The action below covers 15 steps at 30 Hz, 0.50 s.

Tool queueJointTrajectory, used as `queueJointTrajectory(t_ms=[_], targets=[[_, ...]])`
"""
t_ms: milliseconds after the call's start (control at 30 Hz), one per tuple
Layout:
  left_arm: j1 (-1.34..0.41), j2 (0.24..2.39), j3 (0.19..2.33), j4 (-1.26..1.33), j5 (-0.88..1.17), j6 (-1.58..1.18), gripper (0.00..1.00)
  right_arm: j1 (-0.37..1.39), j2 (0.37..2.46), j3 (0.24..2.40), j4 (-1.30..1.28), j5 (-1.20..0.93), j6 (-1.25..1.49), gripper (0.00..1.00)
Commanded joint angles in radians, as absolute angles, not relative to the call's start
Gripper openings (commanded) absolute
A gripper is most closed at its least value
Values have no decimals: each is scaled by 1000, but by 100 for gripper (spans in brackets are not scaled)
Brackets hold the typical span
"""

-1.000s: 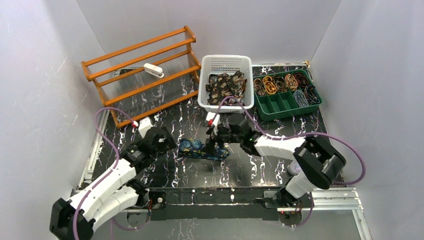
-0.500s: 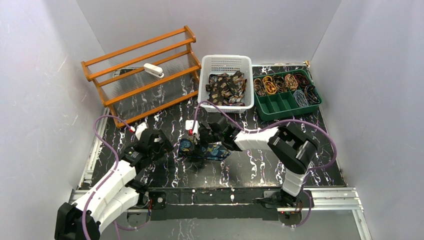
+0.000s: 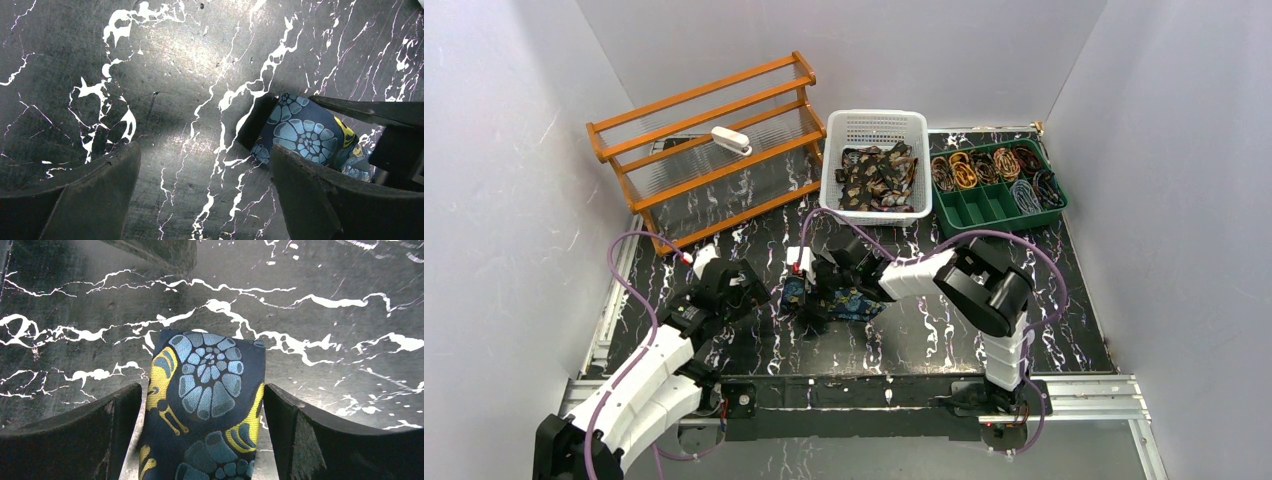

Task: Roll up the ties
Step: Roll the tie at the center of the board.

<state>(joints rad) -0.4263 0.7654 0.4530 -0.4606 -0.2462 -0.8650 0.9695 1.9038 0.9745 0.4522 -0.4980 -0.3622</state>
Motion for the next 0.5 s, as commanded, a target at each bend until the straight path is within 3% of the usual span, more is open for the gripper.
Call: queueJointTrajectory(t_ms=[0,67,333,467], targets=[[-420,746,450,-488,-249,-870,98,978,1943,1010,515,-504,-278,98],[-420,748,441,-481,-244,-875,98,989,1958,1011,514,-524,-272,95],[-419,738,420,-471,-229,-897,98,1022,1969,939,537,-491,-319,66],[-420,722,407,-466,-215,-905,98,1026,1941,894,483,-499,-401,61]])
